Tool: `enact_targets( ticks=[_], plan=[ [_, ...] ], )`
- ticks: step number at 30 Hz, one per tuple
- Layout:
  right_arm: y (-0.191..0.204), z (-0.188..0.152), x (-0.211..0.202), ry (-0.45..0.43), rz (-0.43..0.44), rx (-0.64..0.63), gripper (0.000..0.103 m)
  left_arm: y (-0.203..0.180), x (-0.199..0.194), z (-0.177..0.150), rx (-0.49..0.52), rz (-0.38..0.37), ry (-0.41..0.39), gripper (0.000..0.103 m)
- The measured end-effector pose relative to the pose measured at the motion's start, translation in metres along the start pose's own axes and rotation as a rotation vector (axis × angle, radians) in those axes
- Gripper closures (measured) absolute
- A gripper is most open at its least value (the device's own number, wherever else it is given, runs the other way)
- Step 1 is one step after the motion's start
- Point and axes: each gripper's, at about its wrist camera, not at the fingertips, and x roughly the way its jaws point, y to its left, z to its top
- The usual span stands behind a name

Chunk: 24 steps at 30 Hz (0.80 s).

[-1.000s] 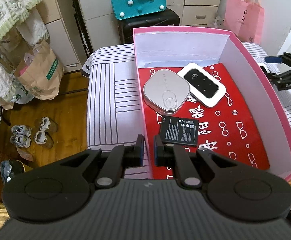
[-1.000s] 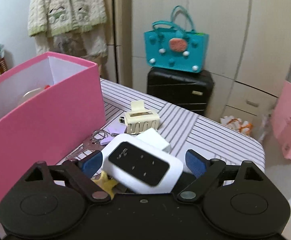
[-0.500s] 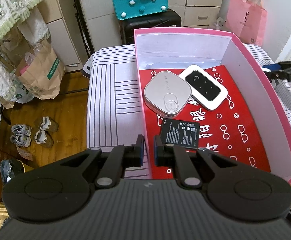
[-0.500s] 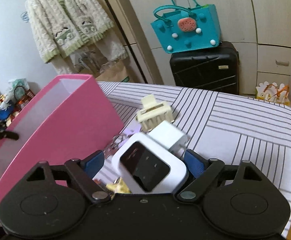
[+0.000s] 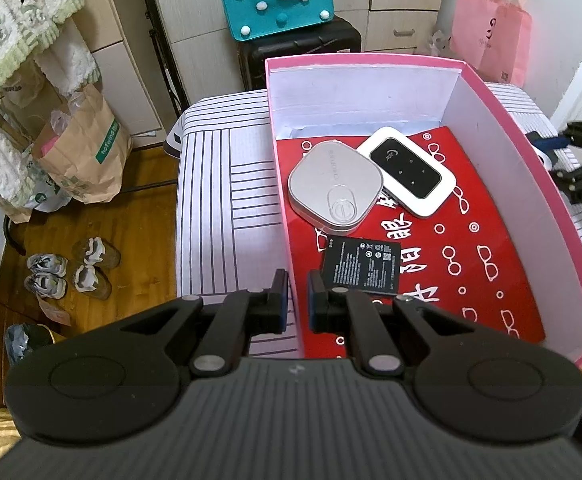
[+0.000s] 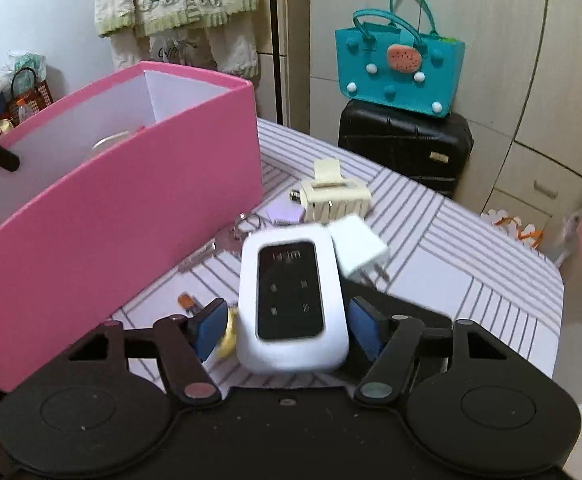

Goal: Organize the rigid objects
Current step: 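Grasp the second white Wi-Fi router with the right tool, then carry the white Wi-Fi router over the pink box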

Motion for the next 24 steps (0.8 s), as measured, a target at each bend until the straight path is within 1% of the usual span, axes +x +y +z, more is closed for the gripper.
enact_targets(
  ticks=[3, 4, 5, 9, 13, 19, 24],
  plan=[
    [0.004, 0.006, 0.008, 0.004, -0.023, -0.024, 0.032, 0.000, -0.001, -0.001, 0.008, 0.003, 0.000, 0.096],
    [0.005, 0.008, 0.012, 0.013, -0.044, -0.027, 0.038, 0.000, -0.001, -0.001, 0.004, 0.001, 0.000, 0.096],
    [0.006, 0.010, 0.015, 0.030, -0.056, -0.027, 0.039, 0.000, -0.001, -0.002, 0.004, 0.000, -0.001, 0.096],
    [0.015, 0.015, 0.016, 0.067, -0.124, 0.019, 0.039, 0.001, -0.002, -0.002, 0.004, 0.000, -0.001, 0.096],
    [0.019, 0.014, 0.010, 0.076, -0.184, 0.055, 0.039, 0.001, -0.002, -0.002, 0.007, -0.004, -0.002, 0.096],
    [0.015, 0.015, -0.012, 0.054, -0.165, 0.151, 0.039, 0.004, 0.000, -0.003, 0.012, -0.024, 0.006, 0.096],
    [0.031, 0.025, -0.040, -0.007, -0.102, 0.182, 0.039, 0.006, 0.000, -0.006, 0.024, -0.044, -0.014, 0.096]
  ],
)
